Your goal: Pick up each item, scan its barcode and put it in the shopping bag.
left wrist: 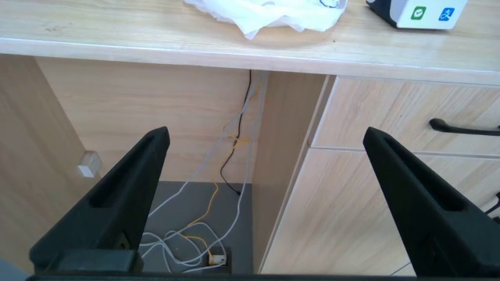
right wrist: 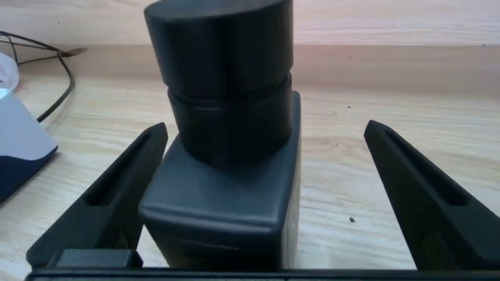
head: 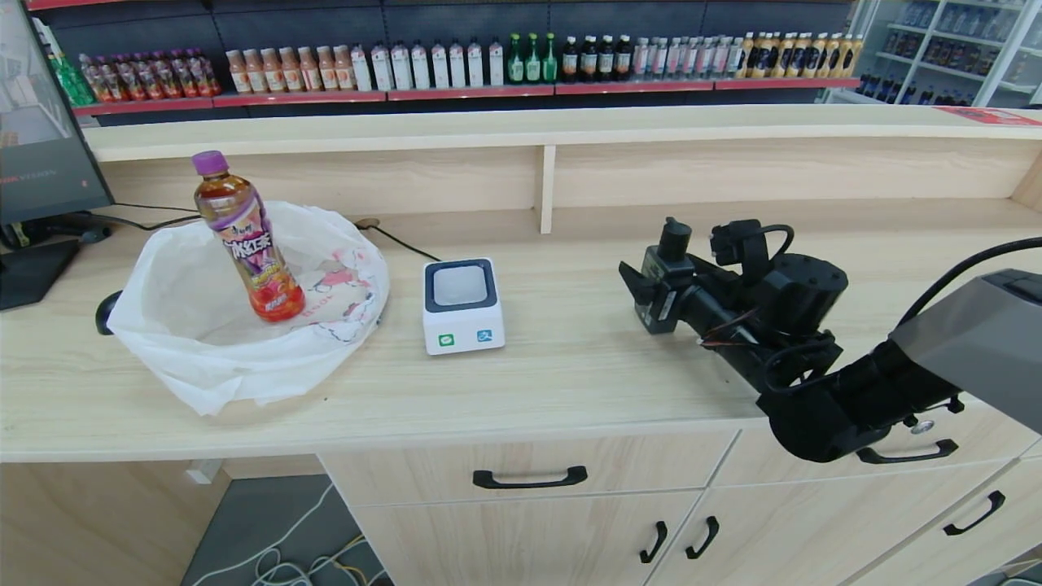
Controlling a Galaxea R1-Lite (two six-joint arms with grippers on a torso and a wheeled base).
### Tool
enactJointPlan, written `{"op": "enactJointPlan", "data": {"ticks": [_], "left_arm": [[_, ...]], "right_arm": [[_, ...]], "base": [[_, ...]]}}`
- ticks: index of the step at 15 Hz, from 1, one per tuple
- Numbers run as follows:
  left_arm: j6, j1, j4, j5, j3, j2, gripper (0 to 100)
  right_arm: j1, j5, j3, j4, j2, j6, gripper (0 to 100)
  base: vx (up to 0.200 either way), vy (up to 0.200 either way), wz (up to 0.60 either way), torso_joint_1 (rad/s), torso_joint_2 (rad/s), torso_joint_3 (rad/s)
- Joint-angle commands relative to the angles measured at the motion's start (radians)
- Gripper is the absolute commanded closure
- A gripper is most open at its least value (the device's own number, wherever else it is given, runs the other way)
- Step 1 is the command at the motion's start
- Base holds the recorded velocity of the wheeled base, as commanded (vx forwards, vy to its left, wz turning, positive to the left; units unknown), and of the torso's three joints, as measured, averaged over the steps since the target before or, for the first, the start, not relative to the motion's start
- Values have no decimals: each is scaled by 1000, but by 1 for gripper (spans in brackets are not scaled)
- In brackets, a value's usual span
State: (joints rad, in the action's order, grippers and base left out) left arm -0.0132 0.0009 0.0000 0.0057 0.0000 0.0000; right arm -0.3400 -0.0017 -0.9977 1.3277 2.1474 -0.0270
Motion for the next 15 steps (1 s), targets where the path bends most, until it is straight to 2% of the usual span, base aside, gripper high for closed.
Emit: {"op": "enactJointPlan", "data": {"ticks": [1,9,10,15], "left_arm": [[-1,1,0,0,0,0,0],[-1,1,0,0,0,0,0],[-1,1,0,0,0,0,0],[-1,1,0,0,0,0,0]], "right_arm": [[-1,0,4,1,6,-1,0],[1,-1,8,5,19,-4,0],[1,-1,8,5,19,-4,100],[-1,-6,11,16,15,-5,100]], "base": [[0,0,0,0,0,0],[0,0,0,0,0,0],[0,0,0,0,0,0],[0,0,0,0,0,0]]}}
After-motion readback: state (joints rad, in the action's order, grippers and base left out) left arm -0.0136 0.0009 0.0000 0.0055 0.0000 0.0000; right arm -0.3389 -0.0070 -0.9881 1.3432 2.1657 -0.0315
